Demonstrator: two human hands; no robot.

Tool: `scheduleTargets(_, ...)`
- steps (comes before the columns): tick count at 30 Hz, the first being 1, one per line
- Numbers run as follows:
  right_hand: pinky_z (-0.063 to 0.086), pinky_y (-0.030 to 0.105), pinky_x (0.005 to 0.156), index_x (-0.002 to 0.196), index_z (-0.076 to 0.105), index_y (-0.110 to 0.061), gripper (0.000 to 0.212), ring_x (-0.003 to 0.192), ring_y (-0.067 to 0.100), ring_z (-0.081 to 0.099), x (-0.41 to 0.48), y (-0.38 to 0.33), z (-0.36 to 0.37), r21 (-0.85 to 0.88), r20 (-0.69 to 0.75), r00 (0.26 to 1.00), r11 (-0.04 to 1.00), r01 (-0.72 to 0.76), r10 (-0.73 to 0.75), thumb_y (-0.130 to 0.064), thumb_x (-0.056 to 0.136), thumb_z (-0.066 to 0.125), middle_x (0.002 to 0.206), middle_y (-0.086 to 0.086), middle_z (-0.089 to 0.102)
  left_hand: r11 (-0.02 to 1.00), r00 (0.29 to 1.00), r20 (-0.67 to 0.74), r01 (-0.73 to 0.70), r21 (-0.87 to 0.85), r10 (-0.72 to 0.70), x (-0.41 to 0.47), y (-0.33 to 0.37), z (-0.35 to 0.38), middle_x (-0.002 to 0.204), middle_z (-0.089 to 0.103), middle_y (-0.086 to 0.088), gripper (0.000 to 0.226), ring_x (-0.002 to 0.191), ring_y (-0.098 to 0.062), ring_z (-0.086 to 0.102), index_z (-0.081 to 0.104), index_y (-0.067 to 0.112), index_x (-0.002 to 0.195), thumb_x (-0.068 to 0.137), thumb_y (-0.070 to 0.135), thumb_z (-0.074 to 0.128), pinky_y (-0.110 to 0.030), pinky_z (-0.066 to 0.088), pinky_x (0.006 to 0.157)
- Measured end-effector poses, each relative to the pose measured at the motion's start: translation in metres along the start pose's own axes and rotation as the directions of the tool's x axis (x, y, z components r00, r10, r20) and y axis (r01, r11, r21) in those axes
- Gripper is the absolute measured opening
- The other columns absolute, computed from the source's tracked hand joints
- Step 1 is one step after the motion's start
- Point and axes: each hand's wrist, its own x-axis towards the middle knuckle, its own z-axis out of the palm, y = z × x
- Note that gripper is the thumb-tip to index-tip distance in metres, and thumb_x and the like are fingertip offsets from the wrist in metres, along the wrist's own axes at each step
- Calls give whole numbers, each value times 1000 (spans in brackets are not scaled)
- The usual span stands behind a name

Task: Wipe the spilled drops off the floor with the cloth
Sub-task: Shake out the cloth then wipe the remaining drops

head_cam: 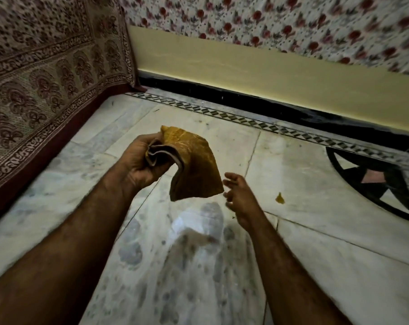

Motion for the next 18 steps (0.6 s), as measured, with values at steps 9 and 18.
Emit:
scheduleTargets(9, 50, 41, 93, 124, 60, -14, 50, 98, 30, 59, -10, 17, 16, 467, 401, 910, 878, -103, -106, 17, 85, 57, 99, 16, 67, 990, 998, -64, -11, -142, 1, -11, -16, -43, 78, 76, -15, 13, 73, -24, 76, 76, -2, 66, 68, 0, 64, -35, 62, 60)
scheduleTargets(18, 58, 36, 92, 131, 60, -8, 54, 101, 25, 70, -17, 3, 23, 424, 400, 900, 905, -17, -171, 13, 82, 65, 110, 17, 73, 987, 990, -138, -21, -161, -2, -8, -39, -73, 87, 76, -20, 31, 78, -29, 76, 76, -9, 75, 84, 2, 48, -36, 63, 63)
